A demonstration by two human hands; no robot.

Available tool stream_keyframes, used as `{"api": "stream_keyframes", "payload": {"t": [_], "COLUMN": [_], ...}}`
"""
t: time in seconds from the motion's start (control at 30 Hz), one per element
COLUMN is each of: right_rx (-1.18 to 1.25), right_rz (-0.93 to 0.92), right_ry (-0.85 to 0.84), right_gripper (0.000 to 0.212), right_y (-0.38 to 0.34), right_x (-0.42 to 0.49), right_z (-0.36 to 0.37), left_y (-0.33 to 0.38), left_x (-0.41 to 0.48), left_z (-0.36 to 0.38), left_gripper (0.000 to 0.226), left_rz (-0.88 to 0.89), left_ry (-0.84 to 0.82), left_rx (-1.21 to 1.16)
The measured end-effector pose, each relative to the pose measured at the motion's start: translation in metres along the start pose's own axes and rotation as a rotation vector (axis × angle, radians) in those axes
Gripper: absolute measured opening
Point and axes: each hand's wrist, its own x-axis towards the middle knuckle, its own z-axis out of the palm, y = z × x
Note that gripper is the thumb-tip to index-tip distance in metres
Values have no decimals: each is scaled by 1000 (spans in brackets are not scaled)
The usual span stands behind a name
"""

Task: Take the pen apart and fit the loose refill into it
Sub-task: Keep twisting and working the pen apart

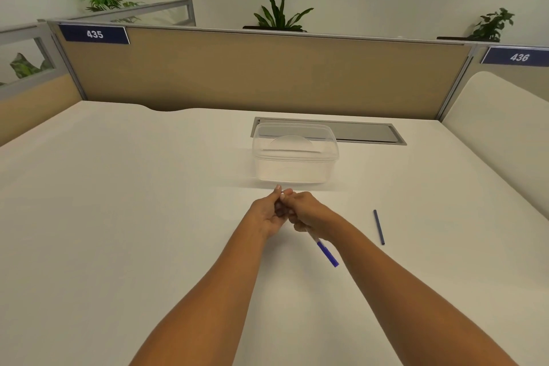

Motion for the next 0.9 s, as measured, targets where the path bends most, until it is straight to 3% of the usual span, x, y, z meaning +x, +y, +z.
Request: {"api": "stream_keyframes", "payload": {"t": [0.13,0.2,0.5,0.63,0.9], "right_rx": [274,296,-128,-402,-479], "right_rz": [147,160,-54,-253,-289], "right_ry": [-122,-111,128,188,232], "right_gripper": [39,38,38,30,28], "right_y": [-2,-1,1,10,10], "right_x": [-1,-1,1,-3,-1], "right_z": [-6,-4,20,27,28], "left_y": [1,1,-1,10,15], "left_x": [0,0,3,7,5], "left_z": [-3,-1,9,5,6], "left_gripper": [24,28,32,34,31], "left_rz": [0,21,102,145,169], "left_ry": [43,84,246,317,272], "left_rx": [29,28,-70,-148,-137]}}
